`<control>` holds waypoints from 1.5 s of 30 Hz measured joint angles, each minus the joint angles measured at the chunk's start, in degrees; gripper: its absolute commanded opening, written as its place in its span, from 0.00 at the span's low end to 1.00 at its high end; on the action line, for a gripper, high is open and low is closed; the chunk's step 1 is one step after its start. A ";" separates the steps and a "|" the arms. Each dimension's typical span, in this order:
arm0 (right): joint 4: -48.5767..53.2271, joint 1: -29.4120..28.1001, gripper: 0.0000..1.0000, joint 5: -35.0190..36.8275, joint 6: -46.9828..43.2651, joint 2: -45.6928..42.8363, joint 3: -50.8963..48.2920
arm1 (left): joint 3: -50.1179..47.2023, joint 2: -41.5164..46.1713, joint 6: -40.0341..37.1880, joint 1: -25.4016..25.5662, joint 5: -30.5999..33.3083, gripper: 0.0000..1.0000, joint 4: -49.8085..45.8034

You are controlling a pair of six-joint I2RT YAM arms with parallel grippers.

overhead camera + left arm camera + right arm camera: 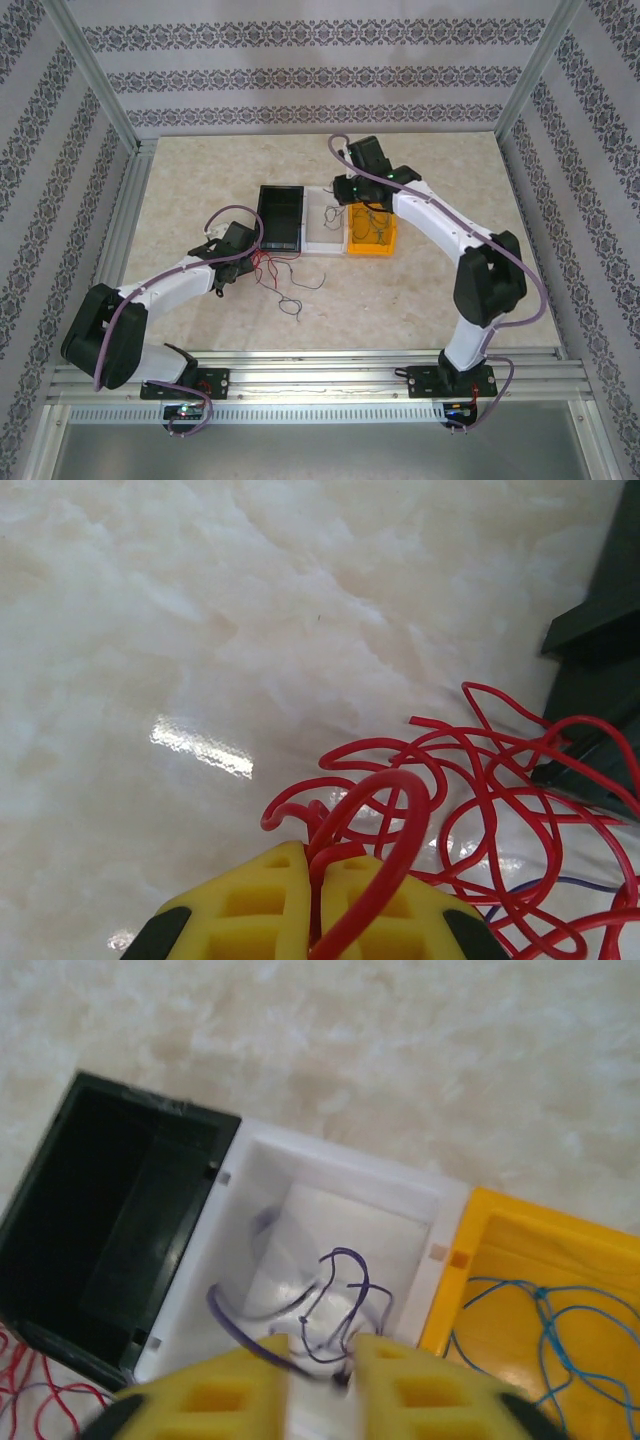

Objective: Untangle the cables

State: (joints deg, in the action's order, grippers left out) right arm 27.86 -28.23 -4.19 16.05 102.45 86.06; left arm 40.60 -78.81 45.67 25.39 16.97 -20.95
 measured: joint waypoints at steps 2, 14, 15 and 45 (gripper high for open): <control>0.13 -0.76 0.49 -0.44 -0.28 1.14 -0.24 | 0.00 0.00 0.00 0.00 -0.31 0.00 0.00; -1.70 -16.26 0.58 -3.65 -4.35 -7.43 -10.82 | 0.00 -0.85 0.07 0.00 -1.11 0.00 0.04; -1.75 -18.27 0.58 -4.76 -4.85 -6.95 -11.74 | 0.00 -0.96 0.22 0.00 -1.14 0.00 0.04; -2.03 -28.50 0.00 3.32 -12.81 7.39 -16.33 | -0.98 -1.14 2.38 -0.02 -1.77 0.00 0.07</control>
State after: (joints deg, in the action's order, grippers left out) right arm 25.82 -56.73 -0.86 3.25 109.84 69.73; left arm 39.62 -79.94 48.05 25.36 15.20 -20.88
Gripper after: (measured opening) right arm 0.063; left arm 0.063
